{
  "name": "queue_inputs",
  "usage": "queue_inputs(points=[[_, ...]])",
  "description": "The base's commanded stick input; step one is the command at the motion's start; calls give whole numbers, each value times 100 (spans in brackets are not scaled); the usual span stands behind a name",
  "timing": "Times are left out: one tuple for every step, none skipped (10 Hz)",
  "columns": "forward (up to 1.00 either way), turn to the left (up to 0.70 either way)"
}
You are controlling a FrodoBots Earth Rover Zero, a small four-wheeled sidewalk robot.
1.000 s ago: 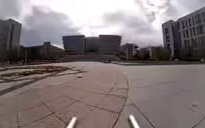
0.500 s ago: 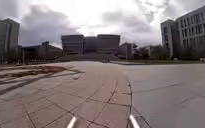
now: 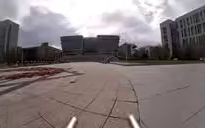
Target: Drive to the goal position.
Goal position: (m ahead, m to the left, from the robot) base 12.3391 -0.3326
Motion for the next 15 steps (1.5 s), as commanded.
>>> queue_inputs(points=[[70, 4], [70, 4], [70, 4], [70, 4], [70, 4], [70, 4], [70, 4], [70, 4], [70, 4], [70, 4], [70, 4], [70, 4], [70, 4], [70, 4], [70, 4]])
